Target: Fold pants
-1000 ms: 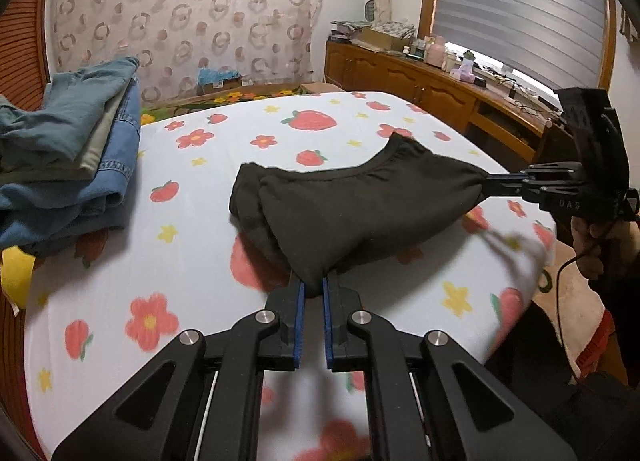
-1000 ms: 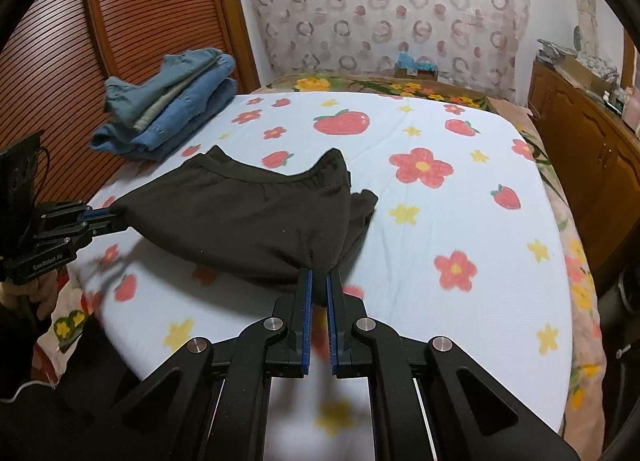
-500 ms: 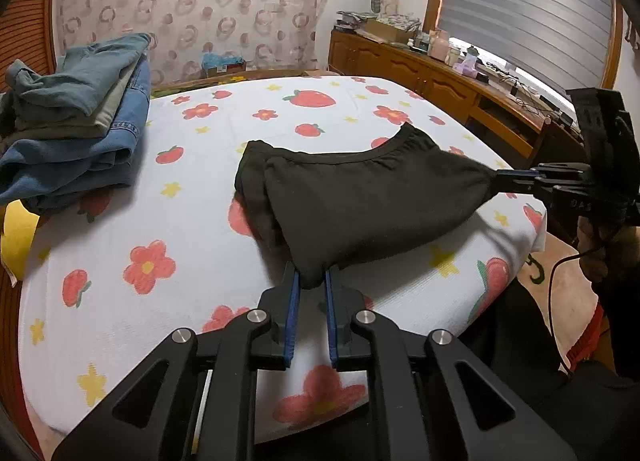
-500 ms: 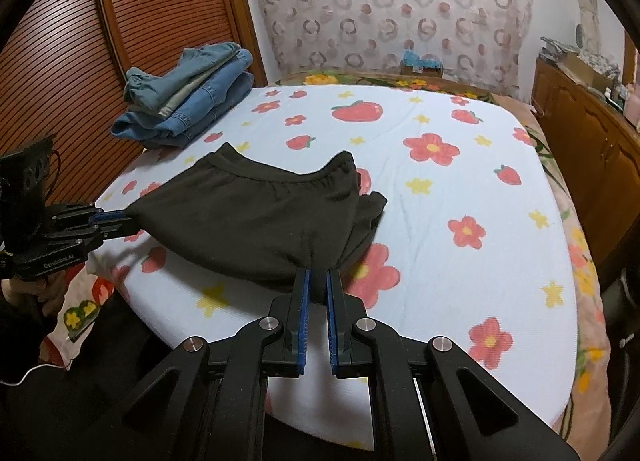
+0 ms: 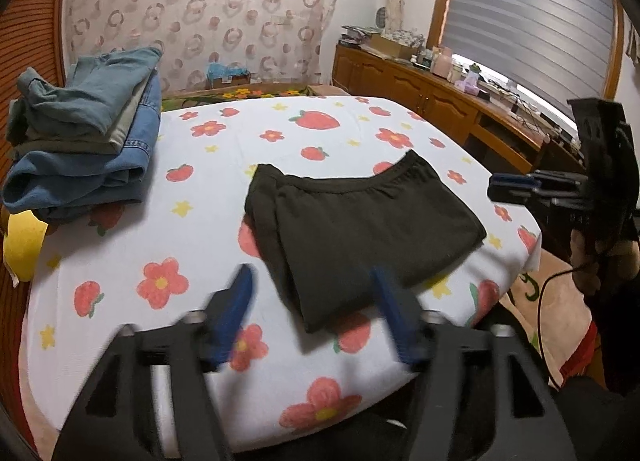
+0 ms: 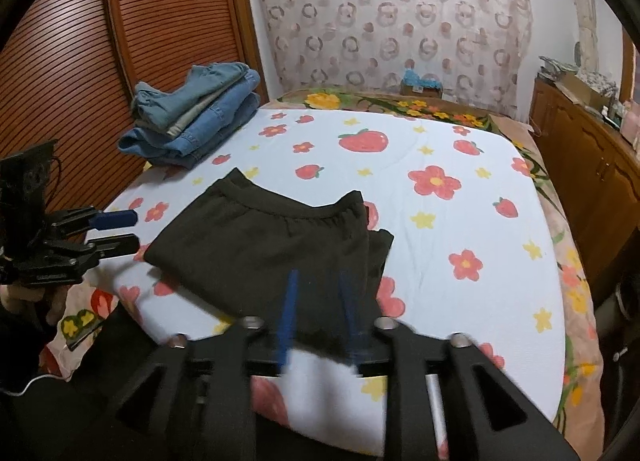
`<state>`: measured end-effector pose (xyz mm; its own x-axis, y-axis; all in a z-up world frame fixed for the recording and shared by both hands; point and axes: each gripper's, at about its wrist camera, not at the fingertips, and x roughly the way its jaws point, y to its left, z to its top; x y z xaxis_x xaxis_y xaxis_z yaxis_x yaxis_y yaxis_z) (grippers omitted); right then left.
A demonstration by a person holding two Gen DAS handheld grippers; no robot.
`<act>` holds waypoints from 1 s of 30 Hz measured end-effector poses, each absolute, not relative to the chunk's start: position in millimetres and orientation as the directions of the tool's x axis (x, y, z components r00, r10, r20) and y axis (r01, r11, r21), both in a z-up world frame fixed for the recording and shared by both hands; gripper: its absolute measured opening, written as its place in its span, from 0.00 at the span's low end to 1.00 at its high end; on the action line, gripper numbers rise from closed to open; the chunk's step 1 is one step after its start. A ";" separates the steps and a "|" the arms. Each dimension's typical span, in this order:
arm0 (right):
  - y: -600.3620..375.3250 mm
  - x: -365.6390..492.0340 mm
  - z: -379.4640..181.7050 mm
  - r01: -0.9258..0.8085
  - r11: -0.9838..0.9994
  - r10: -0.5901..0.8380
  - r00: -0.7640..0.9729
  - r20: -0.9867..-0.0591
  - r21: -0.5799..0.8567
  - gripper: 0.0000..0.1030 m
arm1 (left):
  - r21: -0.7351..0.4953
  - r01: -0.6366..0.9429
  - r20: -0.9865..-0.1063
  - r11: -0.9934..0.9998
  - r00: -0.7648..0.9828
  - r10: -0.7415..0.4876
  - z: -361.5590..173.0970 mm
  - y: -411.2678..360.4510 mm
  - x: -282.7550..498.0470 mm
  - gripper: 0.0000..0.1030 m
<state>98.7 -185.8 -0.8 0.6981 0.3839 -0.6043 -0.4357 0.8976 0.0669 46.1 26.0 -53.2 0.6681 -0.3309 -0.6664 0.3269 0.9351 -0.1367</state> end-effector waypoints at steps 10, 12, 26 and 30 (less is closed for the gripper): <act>-166.8 141.0 -16.7 -0.403 0.914 0.337 0.695 -0.636 0.044 0.41 | -0.124 0.265 -0.686 0.956 0.673 -0.275 -65.1 24.7 80.8 0.80; -165.3 150.1 -20.3 -0.383 0.923 0.315 0.703 -0.637 0.035 0.41 | -0.122 0.260 -0.695 0.958 0.667 -0.270 -69.7 22.1 87.1 0.80; -162.6 159.0 -48.0 -0.309 0.950 0.261 0.733 -0.628 0.034 0.51 | -0.157 0.224 -0.734 0.962 0.625 -0.265 -90.8 21.9 107.3 0.80; -163.8 156.9 -49.7 -0.296 0.954 0.259 0.741 -0.619 0.045 0.53 | -0.170 0.213 -0.736 0.962 0.622 -0.268 -94.5 22.7 108.4 0.80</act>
